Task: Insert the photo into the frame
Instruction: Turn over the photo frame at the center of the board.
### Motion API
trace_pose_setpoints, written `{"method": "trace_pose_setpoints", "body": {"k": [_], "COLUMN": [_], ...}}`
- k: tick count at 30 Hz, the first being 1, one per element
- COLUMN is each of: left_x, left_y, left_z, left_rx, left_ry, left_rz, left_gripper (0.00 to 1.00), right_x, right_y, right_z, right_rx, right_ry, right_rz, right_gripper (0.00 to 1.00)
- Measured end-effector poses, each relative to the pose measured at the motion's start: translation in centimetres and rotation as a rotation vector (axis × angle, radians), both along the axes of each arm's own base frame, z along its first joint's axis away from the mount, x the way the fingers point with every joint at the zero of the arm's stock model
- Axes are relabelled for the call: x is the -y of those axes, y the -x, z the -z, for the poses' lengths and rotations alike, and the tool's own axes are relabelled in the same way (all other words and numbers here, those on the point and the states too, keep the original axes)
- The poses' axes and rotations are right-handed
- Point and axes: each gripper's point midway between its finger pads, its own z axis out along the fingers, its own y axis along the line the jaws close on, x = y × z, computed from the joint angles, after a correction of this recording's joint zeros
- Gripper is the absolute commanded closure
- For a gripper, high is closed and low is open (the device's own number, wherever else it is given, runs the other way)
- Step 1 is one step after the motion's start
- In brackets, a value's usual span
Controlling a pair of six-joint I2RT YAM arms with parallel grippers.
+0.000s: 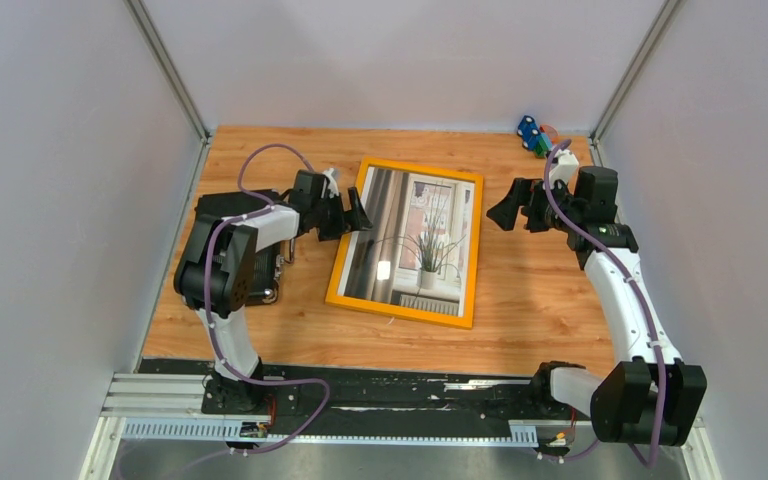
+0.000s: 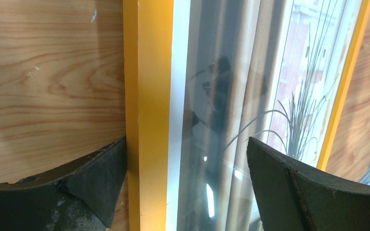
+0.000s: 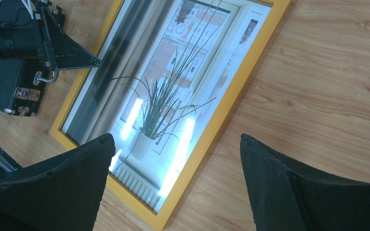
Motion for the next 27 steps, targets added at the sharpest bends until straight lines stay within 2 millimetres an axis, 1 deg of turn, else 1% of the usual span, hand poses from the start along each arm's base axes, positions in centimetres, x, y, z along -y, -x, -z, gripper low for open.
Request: {"method": "trace_pose_setpoints", "body": {"k": [5,15,18,23,27], "left_x": [0.2,0.5,0.7,1.1,1.7], "left_y": [0.1,0.6,1.0,1.5,2.1], "left_z": [0.1,0.1,0.1,0.0,-0.1], "left_rx": [0.010,0.025,0.024,0.023,0.011], "left_ry": [-0.037,-0.051,-0.038,-0.015,0.010], "left_rz": [0.016,0.051,0.062,0.078,0.096], "left_gripper": [0.00,0.00,0.00,0.00,0.00], "right_x": [0.0,0.4,0.8,1.3,1.6], "right_y": [0.0,-0.3,-0.8,-1.3,-1.6], "right_z": [0.0,0.3,0.9,2.6,3.2], "right_rx": [0.000,0.004,-0.007,-0.047,-0.057], "right_ry": [0.001,0.027,0.049,0.075,0.095], "right_rz": [0.000,0.012,0.021,0.033,0.033], "right_gripper": [0.00,0.00,0.00,0.00,0.00]}}
